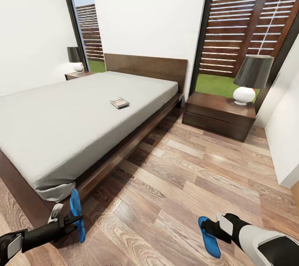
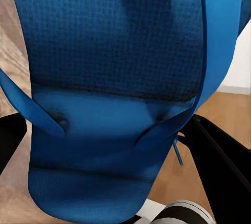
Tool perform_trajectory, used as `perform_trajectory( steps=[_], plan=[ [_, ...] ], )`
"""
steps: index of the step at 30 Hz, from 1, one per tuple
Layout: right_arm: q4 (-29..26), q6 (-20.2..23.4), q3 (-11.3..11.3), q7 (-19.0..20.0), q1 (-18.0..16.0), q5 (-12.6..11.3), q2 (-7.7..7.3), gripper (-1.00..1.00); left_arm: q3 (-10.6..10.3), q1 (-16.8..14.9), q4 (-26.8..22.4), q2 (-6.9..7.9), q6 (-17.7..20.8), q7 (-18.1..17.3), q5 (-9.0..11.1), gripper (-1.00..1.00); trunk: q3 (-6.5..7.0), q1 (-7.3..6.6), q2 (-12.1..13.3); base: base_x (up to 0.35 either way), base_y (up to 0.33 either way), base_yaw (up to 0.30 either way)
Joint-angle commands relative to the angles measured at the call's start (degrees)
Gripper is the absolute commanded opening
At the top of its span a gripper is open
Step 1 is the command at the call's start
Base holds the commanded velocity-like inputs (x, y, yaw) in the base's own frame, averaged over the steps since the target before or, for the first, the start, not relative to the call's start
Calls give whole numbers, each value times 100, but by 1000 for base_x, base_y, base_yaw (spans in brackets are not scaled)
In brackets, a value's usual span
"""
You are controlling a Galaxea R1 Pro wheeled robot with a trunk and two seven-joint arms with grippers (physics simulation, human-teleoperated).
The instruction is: In the bedroom, move the book from the bed onto either nightstand, and place the two sandals side by side next to the bed.
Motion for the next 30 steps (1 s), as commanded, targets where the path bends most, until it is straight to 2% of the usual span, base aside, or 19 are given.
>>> perform_trajectory(
  steps=[1,30],
  plan=[
    [5,18,50,0,-4,-61,0,-100,41,-4,1,0,55,-15,-30,-100,-5,-1,-2,0,-47,162],
    [5,18,50,0,-4,-61,0,-100,41,-4,45,17,55,-15,-30,-100,-5,-1,-2,0,-5,162]
  ],
)
